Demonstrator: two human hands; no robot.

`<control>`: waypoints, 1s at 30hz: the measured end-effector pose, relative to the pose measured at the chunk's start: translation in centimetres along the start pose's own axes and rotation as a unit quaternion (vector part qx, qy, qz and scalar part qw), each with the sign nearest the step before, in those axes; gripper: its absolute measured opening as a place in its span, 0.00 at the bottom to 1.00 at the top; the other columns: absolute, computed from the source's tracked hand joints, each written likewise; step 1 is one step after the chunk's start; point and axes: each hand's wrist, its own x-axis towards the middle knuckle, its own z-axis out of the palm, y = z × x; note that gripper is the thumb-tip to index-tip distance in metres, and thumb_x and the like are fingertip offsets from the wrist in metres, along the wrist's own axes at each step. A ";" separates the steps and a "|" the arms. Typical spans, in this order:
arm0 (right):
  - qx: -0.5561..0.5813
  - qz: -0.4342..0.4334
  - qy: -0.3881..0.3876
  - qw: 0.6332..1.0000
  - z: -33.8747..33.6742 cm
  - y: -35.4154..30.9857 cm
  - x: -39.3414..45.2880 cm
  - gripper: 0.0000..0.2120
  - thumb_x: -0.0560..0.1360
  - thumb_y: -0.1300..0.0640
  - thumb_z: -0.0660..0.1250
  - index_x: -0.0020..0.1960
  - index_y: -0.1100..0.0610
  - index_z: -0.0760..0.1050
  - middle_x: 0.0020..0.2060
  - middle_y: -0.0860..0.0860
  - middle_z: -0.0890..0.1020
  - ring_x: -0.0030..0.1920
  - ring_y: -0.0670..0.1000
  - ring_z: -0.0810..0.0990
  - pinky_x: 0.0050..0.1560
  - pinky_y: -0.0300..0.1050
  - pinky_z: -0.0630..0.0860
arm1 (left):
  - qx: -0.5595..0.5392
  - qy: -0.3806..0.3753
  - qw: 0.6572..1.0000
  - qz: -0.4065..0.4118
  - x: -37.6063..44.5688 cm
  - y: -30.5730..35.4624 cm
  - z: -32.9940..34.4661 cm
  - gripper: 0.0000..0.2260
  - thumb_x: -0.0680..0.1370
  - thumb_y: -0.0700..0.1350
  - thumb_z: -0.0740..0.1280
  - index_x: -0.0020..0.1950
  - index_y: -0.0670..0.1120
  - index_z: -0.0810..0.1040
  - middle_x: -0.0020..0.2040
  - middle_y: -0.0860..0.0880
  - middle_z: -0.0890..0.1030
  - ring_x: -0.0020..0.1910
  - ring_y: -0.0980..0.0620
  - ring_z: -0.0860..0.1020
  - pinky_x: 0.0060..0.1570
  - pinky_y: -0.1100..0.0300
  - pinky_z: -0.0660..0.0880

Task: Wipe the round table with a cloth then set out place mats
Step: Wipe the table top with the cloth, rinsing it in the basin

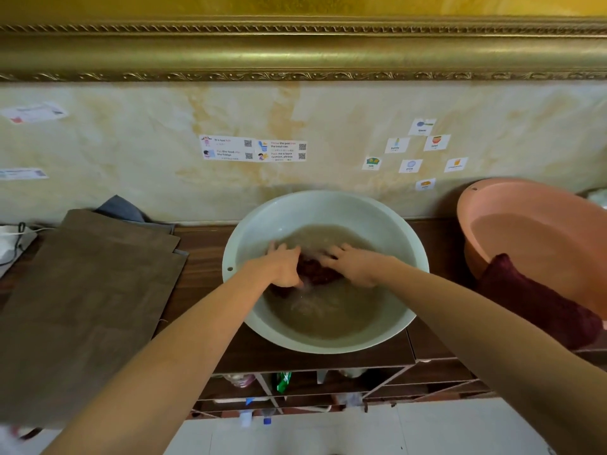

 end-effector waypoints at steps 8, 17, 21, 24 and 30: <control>0.373 -0.026 0.169 0.912 -9.3 0.0 -3.5 0.17 0.65 0.62 0.68 0.53 0.54 0.81 0.41 0.49 0.83 0.36 0.45 0.80 0.38 0.38 0.78 | -0.341 -0.015 0.939 0.042 -0.8 -0.1 -1.3 0.37 0.70 0.49 0.77 0.75 0.51 0.63 0.71 0.50 0.71 0.68 0.49 0.70 0.69 0.52 0.67; 0.470 0.051 0.283 0.835 -14.0 1.2 -5.1 0.12 0.73 0.67 0.65 0.56 0.64 0.77 0.44 0.59 0.81 0.42 0.54 0.80 0.40 0.43 0.80 | -0.625 0.042 0.778 0.047 -2.2 2.3 -2.9 0.10 0.76 0.46 0.69 0.55 0.45 0.81 0.53 0.46 0.84 0.57 0.48 0.80 0.64 0.50 0.72; 0.362 0.093 0.334 0.866 -13.6 1.7 -4.4 0.12 0.70 0.68 0.64 0.50 0.63 0.82 0.44 0.61 0.84 0.45 0.57 0.82 0.43 0.49 0.80 | -0.673 0.010 0.740 0.007 -3.5 3.1 -3.0 0.12 0.78 0.48 0.66 0.58 0.44 0.77 0.46 0.44 0.84 0.52 0.43 0.83 0.56 0.45 0.77; 0.358 0.123 0.392 0.839 -12.5 0.5 -3.9 0.14 0.70 0.69 0.63 0.52 0.63 0.82 0.45 0.60 0.84 0.46 0.57 0.81 0.45 0.47 0.78 | -0.779 -0.045 0.625 -0.009 -4.3 3.4 -3.3 0.13 0.79 0.52 0.64 0.61 0.49 0.75 0.56 0.43 0.80 0.56 0.41 0.80 0.58 0.39 0.71; 0.435 0.058 0.330 0.836 -9.5 -3.6 -5.3 0.20 0.69 0.66 0.70 0.61 0.59 0.79 0.50 0.54 0.83 0.50 0.49 0.80 0.51 0.40 0.74 | -0.872 -0.040 0.487 0.009 -4.6 2.7 -4.7 0.27 0.77 0.64 0.62 0.59 0.41 0.78 0.54 0.38 0.81 0.55 0.38 0.79 0.56 0.33 0.71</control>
